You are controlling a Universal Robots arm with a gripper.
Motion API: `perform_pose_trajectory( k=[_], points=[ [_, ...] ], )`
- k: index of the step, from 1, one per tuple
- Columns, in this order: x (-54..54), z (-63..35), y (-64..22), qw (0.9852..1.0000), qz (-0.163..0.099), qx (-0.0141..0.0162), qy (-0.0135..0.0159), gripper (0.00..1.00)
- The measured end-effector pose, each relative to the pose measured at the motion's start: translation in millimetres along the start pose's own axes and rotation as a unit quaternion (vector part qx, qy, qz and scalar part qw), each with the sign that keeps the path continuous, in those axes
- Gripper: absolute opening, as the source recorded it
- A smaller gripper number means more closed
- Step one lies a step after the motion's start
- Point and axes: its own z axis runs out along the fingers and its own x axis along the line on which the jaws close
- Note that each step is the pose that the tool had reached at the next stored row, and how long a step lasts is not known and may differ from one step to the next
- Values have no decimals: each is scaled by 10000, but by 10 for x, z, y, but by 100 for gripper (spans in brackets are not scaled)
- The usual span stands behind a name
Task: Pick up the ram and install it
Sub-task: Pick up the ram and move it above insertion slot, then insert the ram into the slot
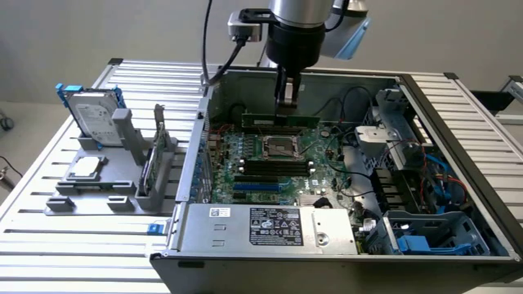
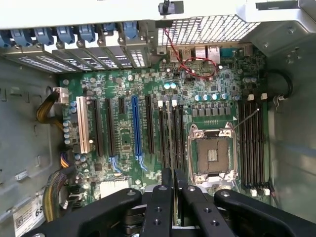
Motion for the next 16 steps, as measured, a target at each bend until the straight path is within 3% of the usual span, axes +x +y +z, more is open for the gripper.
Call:
perform_pose_trajectory(
  k=[7,16],
  points=[
    [-91,127,-19,10000,24,0,-1,14],
    [-91,129,-19,10000,25,0,-3,14]
  ],
)
